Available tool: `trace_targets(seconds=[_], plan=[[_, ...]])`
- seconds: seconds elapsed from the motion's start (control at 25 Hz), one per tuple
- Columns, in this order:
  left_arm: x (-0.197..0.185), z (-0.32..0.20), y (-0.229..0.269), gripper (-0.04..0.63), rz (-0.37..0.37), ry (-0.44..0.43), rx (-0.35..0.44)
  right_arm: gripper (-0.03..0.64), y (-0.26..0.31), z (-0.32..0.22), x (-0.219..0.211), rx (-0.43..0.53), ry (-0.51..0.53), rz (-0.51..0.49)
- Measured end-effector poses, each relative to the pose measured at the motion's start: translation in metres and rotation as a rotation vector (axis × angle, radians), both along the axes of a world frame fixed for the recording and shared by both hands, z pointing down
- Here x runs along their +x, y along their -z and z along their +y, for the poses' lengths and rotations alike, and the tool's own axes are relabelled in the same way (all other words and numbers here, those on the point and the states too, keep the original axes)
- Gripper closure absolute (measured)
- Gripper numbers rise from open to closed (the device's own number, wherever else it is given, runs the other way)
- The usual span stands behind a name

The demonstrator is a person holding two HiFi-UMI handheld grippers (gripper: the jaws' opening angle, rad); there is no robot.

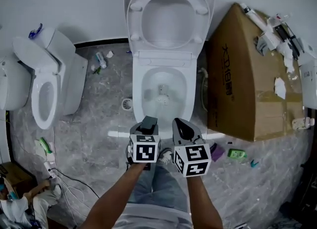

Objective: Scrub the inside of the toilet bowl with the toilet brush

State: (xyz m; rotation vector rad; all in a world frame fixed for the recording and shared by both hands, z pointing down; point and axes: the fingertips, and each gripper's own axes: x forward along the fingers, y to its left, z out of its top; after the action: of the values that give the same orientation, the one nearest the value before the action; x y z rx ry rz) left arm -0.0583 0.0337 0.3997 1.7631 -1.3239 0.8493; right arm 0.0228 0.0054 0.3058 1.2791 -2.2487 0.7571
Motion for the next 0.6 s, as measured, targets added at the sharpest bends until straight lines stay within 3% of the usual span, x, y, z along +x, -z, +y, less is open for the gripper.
trace_targets(seconds=[0.28,0.6], plan=[[-0.003,-0.006,0.086,0.443,0.019,0.043,0.079,0.618,0.064,0.004,-0.001,0.062,0.005,-0.02],[-0.006,-0.023,0.174,0.443,0.037,0.053,0.242,0.618,0.129,-0.004,-0.009,0.167,0.023,-0.045]])
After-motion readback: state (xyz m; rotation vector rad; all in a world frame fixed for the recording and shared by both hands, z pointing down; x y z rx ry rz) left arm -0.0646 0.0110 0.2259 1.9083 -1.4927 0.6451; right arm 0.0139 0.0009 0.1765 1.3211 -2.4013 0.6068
